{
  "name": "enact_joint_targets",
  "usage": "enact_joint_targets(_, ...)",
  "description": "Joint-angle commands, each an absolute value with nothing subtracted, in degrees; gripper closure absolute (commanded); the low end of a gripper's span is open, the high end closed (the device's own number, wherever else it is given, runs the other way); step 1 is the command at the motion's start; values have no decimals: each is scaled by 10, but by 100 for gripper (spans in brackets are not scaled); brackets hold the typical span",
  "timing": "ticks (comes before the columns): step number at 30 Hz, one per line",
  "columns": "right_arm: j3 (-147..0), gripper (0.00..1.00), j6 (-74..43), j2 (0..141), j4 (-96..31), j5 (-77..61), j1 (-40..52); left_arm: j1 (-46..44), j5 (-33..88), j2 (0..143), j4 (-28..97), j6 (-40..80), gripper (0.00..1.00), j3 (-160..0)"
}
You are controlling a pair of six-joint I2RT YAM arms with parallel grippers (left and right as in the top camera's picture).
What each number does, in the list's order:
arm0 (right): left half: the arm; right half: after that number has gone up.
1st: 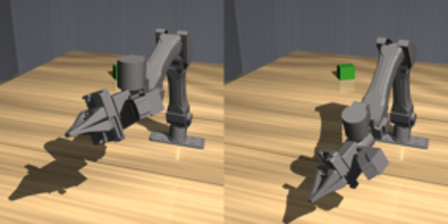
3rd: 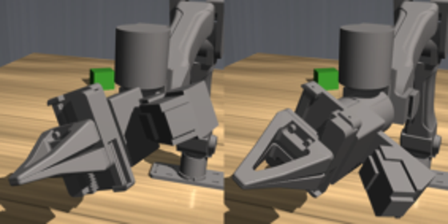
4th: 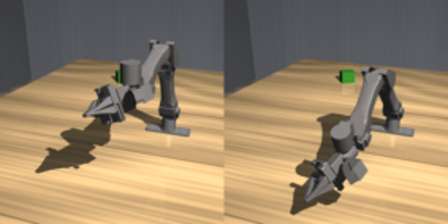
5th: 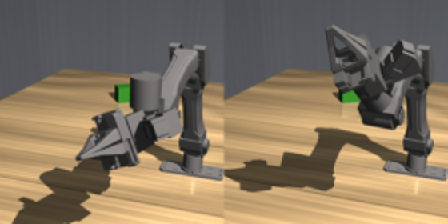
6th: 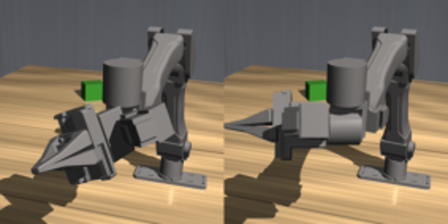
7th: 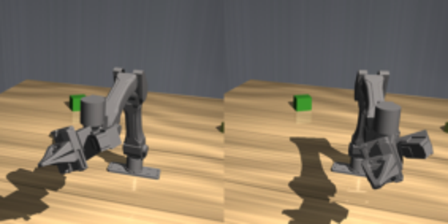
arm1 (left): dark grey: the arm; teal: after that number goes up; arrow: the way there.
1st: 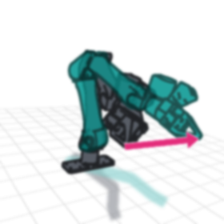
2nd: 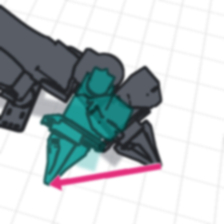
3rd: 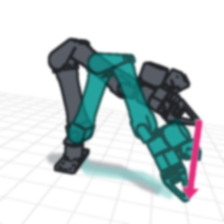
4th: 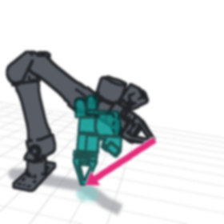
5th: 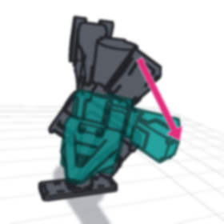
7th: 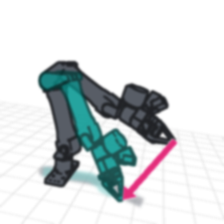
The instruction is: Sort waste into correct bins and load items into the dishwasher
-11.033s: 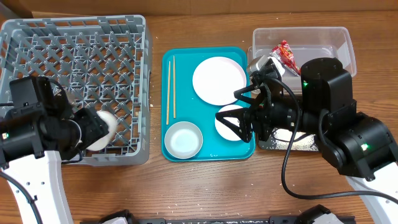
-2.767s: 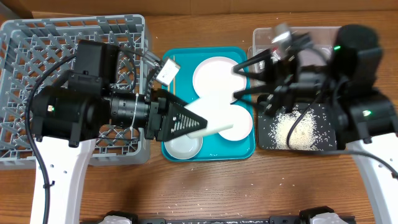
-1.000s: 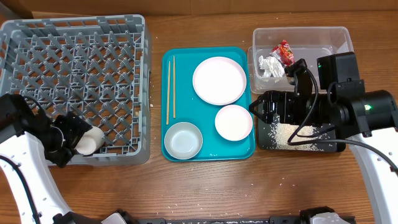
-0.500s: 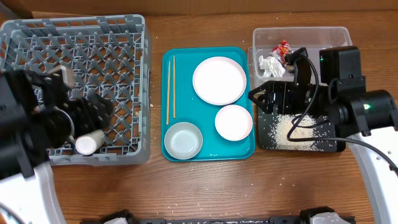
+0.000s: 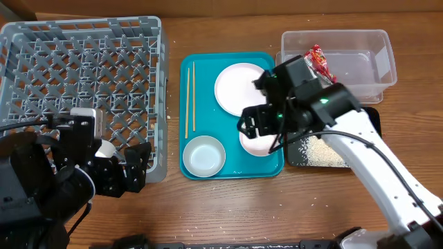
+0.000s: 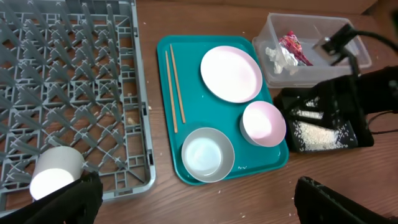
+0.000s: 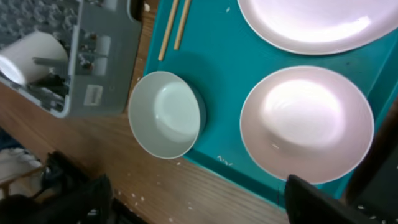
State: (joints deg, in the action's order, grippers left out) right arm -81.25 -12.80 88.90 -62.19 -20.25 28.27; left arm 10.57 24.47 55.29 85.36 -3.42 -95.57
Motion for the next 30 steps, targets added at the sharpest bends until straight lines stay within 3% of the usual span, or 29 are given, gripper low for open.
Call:
enact_joint_targets(1, -813, 1, -138, 889, -615, -180, 296, 103, 247, 554, 853, -47, 0, -962)
enact_joint_targets(10, -813, 0, -138, 888, -616, -309, 300, 103, 247, 554, 853, -47, 0, -962)
enact_joint_targets(16, -814, 0, -120, 886, -649, -302, 295, 103, 247, 554, 853, -47, 0, -962)
enact_joint_targets(23, -815, 0, 40, 786, -641, -320, 265, 103, 247, 554, 853, -47, 0, -962)
enact_joint_targets(30, -813, 0, 166, 588, -583, -149, 255, 103, 247, 554, 853, -47, 0, -962)
